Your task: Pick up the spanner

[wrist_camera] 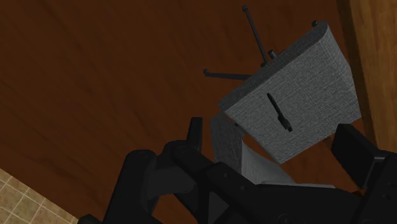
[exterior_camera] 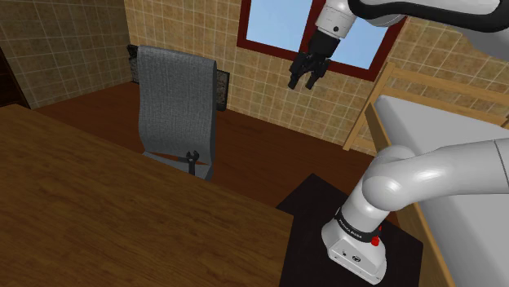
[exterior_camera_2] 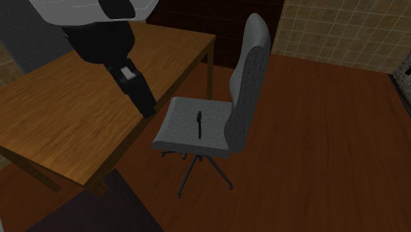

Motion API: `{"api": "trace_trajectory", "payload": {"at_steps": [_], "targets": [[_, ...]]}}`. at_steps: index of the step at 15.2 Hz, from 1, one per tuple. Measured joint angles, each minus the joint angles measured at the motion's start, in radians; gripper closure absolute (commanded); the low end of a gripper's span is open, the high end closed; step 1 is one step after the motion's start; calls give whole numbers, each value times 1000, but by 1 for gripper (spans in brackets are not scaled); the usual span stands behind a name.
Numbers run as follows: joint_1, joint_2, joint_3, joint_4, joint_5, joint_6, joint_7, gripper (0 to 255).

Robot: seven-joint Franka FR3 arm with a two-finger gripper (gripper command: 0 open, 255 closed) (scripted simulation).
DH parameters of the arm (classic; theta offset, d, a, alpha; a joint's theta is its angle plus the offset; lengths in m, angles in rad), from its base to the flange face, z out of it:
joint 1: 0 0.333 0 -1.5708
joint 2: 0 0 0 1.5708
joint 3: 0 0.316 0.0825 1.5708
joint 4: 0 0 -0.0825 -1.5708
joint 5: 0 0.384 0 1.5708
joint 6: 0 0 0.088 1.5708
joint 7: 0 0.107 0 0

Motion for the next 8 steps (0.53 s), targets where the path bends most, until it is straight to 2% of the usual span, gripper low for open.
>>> {"api": "trace_trajectory", "payload": {"at_steps": [3, 8], "targets": [[8, 21, -4, -12, -1, 36, -20, 0], [43, 139, -8, -67, 2, 217, -92, 0]]}}
